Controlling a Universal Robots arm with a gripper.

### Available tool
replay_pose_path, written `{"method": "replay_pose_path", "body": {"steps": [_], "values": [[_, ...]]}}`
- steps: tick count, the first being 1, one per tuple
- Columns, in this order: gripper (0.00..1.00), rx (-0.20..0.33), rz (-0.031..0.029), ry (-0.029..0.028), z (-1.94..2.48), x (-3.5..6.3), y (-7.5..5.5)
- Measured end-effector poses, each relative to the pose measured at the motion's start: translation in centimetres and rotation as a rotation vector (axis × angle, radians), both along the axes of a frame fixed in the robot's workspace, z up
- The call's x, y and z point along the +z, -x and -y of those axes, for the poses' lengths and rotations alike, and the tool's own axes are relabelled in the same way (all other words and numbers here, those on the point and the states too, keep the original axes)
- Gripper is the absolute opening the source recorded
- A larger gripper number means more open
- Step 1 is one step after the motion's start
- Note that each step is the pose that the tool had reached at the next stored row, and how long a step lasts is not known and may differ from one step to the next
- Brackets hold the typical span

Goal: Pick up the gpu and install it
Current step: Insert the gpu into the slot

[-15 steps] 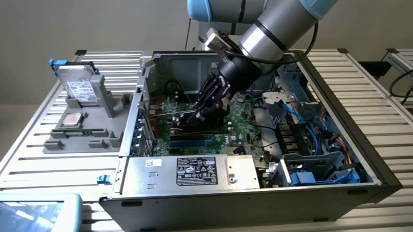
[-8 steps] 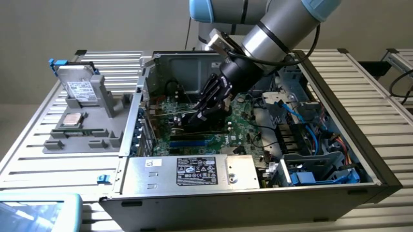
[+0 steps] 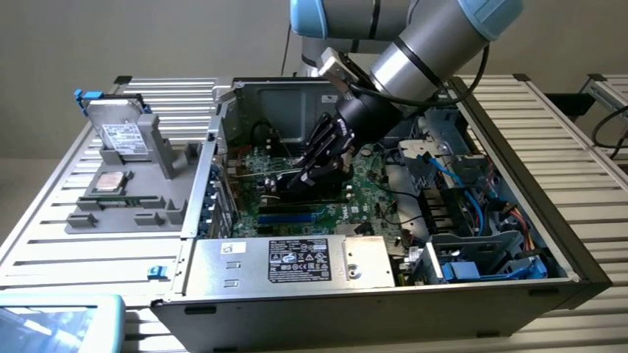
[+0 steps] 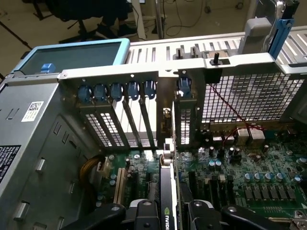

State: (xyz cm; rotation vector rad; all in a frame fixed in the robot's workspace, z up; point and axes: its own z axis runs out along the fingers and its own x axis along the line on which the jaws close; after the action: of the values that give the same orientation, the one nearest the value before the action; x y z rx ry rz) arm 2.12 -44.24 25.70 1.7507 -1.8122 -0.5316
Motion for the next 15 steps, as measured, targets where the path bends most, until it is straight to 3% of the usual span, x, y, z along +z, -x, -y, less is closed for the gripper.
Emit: {"method": "replay_pose_path", "body": {"steps": [8,15], "values": [[0.28,0.001,-0.0247,-0.0306,0.42,-0.63,-0.2],[0.28,0.001,-0.0454,-0.0494,0.74,-1.29,-0.4]]}}
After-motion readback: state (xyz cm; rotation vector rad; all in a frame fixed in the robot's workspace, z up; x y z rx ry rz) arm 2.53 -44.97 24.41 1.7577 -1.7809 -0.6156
